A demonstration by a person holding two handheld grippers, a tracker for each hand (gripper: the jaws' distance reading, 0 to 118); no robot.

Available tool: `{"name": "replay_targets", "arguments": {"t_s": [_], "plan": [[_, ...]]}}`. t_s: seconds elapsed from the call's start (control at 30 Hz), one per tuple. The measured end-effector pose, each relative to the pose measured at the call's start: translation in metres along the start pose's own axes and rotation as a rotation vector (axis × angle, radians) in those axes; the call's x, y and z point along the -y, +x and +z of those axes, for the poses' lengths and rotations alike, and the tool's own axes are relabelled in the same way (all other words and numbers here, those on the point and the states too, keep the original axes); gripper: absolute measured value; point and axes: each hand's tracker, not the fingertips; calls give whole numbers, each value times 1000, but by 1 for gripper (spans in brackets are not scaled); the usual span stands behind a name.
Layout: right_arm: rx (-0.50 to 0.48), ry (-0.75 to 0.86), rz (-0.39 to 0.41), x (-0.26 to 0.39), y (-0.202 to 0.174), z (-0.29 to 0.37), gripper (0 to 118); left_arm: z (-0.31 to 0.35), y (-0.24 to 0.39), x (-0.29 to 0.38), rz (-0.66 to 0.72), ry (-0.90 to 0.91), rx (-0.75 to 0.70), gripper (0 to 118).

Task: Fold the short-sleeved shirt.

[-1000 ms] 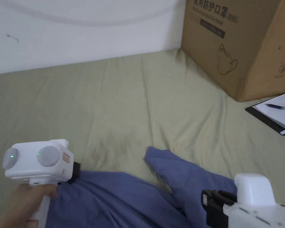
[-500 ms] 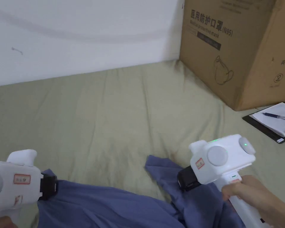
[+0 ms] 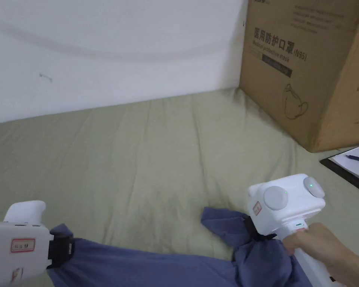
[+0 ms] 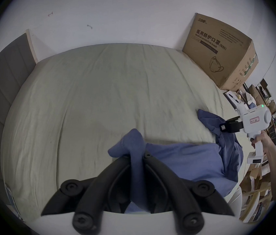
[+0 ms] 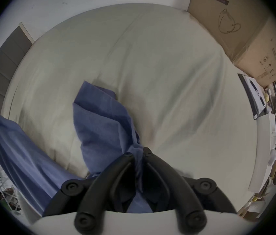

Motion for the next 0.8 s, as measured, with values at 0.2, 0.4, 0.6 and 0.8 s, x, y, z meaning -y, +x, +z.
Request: {"name": "replay_targets", "arguments": {"t_s": [0.2, 0.4, 0.6, 0.8], "plan": [[-34, 198, -68, -6, 16, 96, 4, 56, -20, 5, 31, 86, -37, 3], [-119, 456, -132, 15, 19, 228, 4, 141, -40, 5, 68, 238, -61, 3], [-134, 611, -58, 40, -14, 319, 4, 226, -33, 7, 21, 382, -129, 3], [-215, 668, -84, 37, -21, 364, 4, 299, -37, 0, 50, 502, -146, 3]]}}
